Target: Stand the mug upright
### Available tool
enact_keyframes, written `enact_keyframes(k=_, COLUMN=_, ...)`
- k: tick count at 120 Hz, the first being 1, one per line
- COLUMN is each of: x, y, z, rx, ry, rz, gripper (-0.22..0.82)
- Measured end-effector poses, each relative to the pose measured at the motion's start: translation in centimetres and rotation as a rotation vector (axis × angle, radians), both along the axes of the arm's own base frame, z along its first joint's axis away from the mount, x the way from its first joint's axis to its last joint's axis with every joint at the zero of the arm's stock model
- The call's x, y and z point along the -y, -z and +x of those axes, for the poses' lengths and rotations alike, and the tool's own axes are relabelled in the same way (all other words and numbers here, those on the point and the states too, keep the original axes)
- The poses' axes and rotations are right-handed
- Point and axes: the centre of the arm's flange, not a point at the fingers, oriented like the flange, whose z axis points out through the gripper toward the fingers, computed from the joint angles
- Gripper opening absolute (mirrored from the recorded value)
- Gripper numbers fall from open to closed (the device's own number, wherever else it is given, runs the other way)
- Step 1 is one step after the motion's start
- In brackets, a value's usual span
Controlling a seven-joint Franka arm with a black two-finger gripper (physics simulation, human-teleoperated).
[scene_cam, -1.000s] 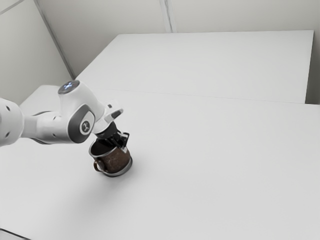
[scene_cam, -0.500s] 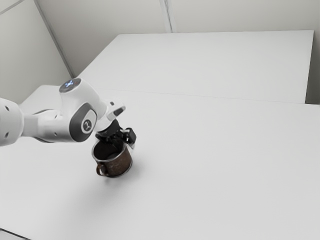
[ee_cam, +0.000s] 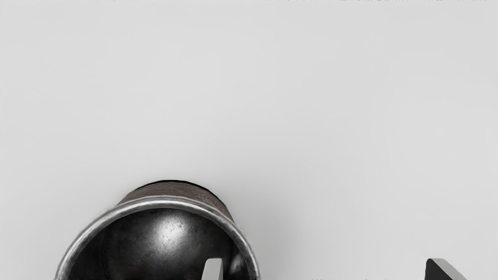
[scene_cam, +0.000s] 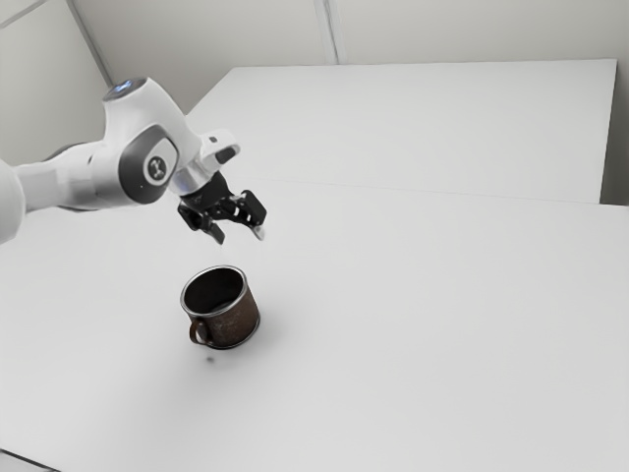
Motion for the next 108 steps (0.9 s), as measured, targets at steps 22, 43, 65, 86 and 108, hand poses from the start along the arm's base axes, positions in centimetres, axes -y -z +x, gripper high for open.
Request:
enact_keyframes(k=22, x=-0.1, y=-3.6, z=1.5, rx=-0.04, ry=0.027, rz=0.009, gripper=0.58)
enact_keyframes(k=43, x=0.0, y=-6.3, z=2.7, rx=-0.08, ry=0.047, rz=0.016, gripper=0.58)
enact_keyframes(k=65, x=0.1, y=-9.3, z=3.2, rx=-0.106, ry=0.069, rz=0.042, gripper=0.58)
enact_keyframes(k=86, x=0.0, y=-11.4, z=3.2, rx=-0.124, ry=0.086, rz=0.089, gripper=0.59)
enact_keyframes(k=108, x=0.0, y=-12.4, z=2.9, rx=-0.151, ry=0.097, rz=0.119, gripper=0.59)
